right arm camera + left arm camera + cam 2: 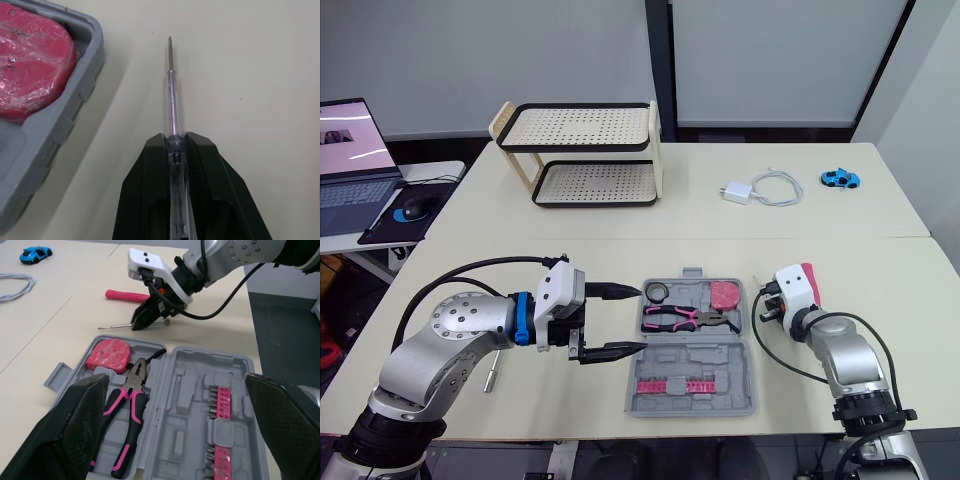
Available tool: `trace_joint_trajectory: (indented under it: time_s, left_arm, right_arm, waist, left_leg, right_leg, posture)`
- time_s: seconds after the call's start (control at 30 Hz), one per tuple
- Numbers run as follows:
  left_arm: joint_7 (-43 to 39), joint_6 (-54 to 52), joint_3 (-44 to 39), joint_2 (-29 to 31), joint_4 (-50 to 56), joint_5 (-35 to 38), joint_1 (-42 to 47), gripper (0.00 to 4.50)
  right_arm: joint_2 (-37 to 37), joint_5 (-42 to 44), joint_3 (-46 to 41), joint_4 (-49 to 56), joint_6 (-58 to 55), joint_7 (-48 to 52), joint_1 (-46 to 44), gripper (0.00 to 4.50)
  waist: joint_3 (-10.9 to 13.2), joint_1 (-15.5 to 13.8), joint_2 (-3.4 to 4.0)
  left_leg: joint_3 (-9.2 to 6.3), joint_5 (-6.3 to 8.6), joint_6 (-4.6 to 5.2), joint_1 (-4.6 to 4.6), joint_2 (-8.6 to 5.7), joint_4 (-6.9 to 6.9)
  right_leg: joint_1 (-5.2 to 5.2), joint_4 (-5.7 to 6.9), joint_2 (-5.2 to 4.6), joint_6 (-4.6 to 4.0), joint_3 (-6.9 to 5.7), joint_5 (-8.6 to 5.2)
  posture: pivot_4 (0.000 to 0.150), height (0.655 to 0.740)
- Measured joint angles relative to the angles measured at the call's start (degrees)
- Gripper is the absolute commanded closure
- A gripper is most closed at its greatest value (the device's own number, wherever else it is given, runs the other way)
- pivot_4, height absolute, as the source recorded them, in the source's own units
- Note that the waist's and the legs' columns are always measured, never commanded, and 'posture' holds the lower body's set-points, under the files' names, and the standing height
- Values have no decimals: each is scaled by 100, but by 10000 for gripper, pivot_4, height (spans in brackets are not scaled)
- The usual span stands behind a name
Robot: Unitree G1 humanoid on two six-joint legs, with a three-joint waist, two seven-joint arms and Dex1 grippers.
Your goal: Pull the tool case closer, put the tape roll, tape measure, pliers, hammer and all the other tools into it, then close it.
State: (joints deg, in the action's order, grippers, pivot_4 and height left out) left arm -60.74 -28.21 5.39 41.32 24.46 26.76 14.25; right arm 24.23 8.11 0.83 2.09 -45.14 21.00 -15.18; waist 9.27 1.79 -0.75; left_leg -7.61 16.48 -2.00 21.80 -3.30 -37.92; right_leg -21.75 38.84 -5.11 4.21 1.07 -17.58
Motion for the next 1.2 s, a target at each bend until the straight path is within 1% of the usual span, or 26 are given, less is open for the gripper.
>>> trace_joint_trajectory:
  time_s: [0.1, 0.23, 0.3, 0.43, 0.53, 0.63, 0.97, 1.2]
  left_arm:
    - [-14, 1, 3, 19, 29, -1, -25, 0]
    - [-98, -3, 8, 134, 74, 1, -82, 0]
    - [-145, 5, 23, 156, 84, 1, -110, 0]
    - [-345, 139, 118, 252, 87, -41, -198, 0]
    - [-425, 261, 171, 255, 81, -87, -247, 0]
    - [-492, 331, 181, 255, 81, -123, -270, 0]
    - [-506, 360, 223, 308, 84, -162, -268, 0]
    - [-500, 360, 224, 349, 167, -162, -295, 0]
  right_arm:
    - [-42, 100, -171, 703, -296, -76, 365, 42975]
    - [-219, 344, -659, 2015, -868, -300, 981, 42975]
    - [-351, 459, -854, 2507, -1138, -440, 1223, 42975]
    - [-607, 596, -1054, 3281, -1554, -647, 1997, 42975]
    - [-724, 660, -1070, 3507, -1653, -738, 2387, 42975]
    - [-766, 658, -1066, 3571, -1645, -804, 2543, 42975]
    - [-1314, 662, -1078, 3463, -1541, -1160, 2587, 42975]
    - [-1543, 647, -987, 3300, -1287, -1338, 2685, 42975]
  waist:
    - [0, -12, 0]
    - [0, -18, 0]
    - [0, -17, 1]
    - [-1, -16, 2]
    - [0, -16, 3]
    - [0, -15, 3]
    - [0, -11, 4]
    - [1, -7, 5]
  left_leg:
    - [-2, 0, 0, 6, -1, -1]
    - [-5, 0, 0, 5, 1, 1]
    - [-4, 0, 0, 4, 0, 1]
    - [-2, 1, 1, 4, 1, 2]
    - [0, 1, 1, 2, 1, 2]
    - [0, 1, 2, 0, 1, 3]
    - [-1, 1, 2, 0, 1, 3]
    - [-1, 1, 2, 0, 2, 4]
  right_leg:
    - [-3, 0, -1, 0, 0, 0]
    - [-3, 1, 1, 0, -1, 0]
    - [-3, 1, 1, 0, 1, 0]
    - [-4, 2, 2, 0, 3, 0]
    - [-4, 1, 2, 0, 4, 0]
    - [-3, 2, 3, 0, 3, -1]
    - [-4, 2, 3, 0, 3, -1]
    - [-4, 2, 3, 0, 4, -1]
  posture:
    - [1500, 7400]
    - [1500, 7400]
    - [1500, 7400]
    - [1500, 7400]
    - [1500, 7400]
    - [1500, 7400]
    - [1500, 7400]
    - [1500, 7400]
